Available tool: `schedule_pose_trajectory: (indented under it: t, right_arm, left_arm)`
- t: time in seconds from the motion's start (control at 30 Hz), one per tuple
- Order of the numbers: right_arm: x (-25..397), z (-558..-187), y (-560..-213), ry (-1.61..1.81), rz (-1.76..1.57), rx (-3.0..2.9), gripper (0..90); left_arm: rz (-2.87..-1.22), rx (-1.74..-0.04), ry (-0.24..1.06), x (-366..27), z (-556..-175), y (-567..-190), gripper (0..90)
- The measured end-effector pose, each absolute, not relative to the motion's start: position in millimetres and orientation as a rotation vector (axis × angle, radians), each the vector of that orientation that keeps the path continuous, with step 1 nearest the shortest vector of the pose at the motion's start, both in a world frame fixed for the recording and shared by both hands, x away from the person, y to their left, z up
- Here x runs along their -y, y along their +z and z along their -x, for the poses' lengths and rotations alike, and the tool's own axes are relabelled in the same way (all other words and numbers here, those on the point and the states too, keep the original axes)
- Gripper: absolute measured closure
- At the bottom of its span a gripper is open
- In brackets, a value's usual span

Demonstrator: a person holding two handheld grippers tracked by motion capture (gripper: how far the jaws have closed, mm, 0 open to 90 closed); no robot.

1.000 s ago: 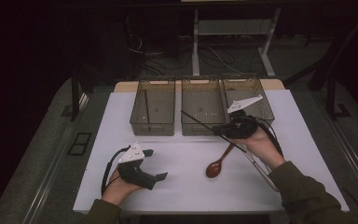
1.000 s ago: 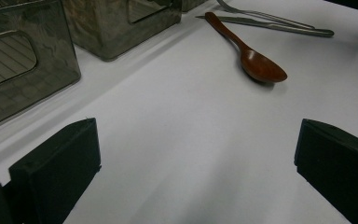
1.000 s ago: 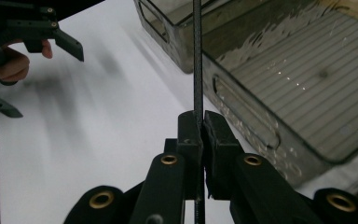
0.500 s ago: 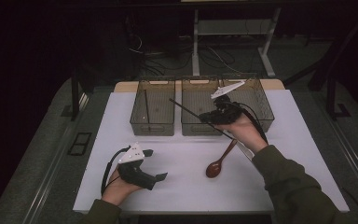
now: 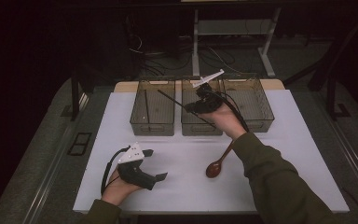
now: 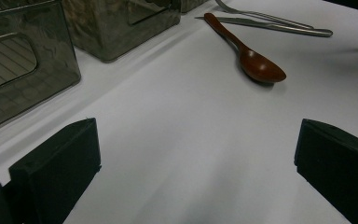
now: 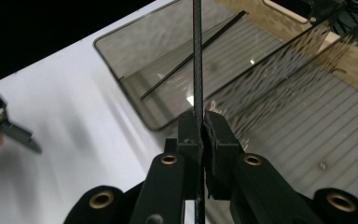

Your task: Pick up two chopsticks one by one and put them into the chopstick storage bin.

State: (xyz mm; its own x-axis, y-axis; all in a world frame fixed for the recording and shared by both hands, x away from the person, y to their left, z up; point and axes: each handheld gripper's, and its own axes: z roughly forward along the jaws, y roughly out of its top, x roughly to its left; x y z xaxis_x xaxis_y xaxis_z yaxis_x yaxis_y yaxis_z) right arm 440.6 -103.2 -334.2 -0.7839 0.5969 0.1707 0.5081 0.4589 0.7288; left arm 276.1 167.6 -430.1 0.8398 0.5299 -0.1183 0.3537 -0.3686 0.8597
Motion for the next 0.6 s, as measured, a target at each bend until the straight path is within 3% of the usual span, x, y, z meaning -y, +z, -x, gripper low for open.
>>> schedule_pose_trajectory:
  t: [0.6]
  right_arm:
    - [41, -486, -341, 1.141, -1.076, -2.559, 84.9]
  left_arm:
    - [-1.997, -0.636, 0.212, -167, -277, -429, 0.0]
